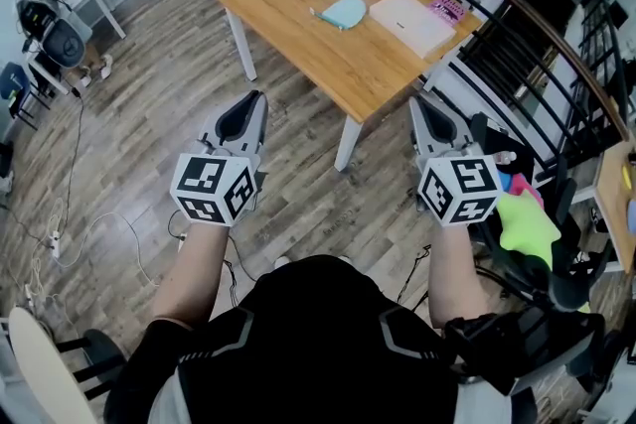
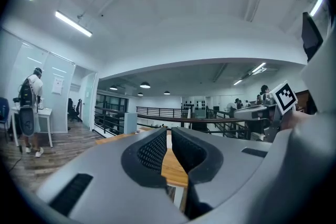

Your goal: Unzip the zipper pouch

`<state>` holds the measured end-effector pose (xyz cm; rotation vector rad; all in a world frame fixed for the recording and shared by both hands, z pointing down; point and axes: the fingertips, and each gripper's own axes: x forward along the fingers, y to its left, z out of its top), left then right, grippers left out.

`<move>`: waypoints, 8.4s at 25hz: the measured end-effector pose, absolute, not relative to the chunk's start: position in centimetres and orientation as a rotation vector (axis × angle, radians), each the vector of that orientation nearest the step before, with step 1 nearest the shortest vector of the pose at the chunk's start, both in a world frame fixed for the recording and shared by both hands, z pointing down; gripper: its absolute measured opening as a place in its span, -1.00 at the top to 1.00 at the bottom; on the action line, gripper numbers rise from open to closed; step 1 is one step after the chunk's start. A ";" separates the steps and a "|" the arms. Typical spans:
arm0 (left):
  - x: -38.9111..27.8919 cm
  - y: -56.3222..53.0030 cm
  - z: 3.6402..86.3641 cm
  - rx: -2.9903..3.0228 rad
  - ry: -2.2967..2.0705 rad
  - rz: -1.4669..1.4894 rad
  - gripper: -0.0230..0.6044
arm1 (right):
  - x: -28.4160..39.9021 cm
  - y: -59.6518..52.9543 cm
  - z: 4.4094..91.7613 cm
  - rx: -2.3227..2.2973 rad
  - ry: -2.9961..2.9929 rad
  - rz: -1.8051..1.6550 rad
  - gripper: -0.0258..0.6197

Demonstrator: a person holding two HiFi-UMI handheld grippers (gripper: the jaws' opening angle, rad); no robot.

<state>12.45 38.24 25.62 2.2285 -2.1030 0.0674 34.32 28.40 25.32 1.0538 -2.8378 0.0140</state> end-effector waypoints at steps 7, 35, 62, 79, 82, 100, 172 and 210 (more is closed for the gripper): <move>12.0 39.0 25.6 2.233 -2.121 0.090 0.74 | 34.1 29.0 25.2 1.048 -2.844 0.004 0.82; 6.0 40.8 26.5 2.231 -2.121 0.072 0.08 | 28.2 30.1 25.9 1.009 -2.844 0.003 0.05; -5.2 26.7 28.0 2.228 -2.116 0.120 0.09 | 15.5 14.4 28.3 0.875 -2.851 0.007 0.05; -3.8 5.9 28.8 2.247 -2.051 0.216 0.08 | 16.5 -4.4 31.3 0.835 -2.837 0.083 0.07; -3.9 3.9 29.0 2.257 -2.025 0.253 0.09 | 16.3 -5.8 31.8 0.843 -2.833 0.106 0.07; -13.5 -7.5 30.0 2.503 -1.706 0.193 0.08 | 9.1 -11.3 31.8 1.135 -2.663 0.095 0.11; -12.9 -8.2 52.1 2.039 -1.548 0.540 0.09 | 4.3 -24.5 69.1 0.271 -2.234 0.003 0.70; -3.8 -16.4 38.6 2.921 -0.951 0.463 0.17 | 2.0 -18.2 41.6 0.809 -2.504 0.554 0.74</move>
